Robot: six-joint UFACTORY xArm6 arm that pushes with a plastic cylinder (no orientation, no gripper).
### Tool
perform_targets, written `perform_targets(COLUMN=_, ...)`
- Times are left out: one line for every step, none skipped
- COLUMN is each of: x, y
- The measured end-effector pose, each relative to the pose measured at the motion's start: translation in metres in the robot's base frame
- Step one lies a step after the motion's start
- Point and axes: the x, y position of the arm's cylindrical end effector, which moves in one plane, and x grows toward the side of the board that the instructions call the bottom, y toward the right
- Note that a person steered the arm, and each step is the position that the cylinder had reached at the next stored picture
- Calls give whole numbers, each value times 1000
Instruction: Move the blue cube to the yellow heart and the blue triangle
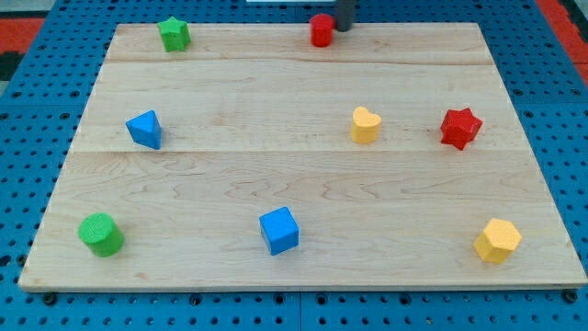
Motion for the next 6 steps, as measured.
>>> perform_targets(x=0, y=-82)
perform_targets(x=13, y=-99)
perform_targets(x=64, y=-99)
perform_targets(x=78, y=-113)
perform_targets(x=77, y=-120)
perform_targets(x=79, y=-161)
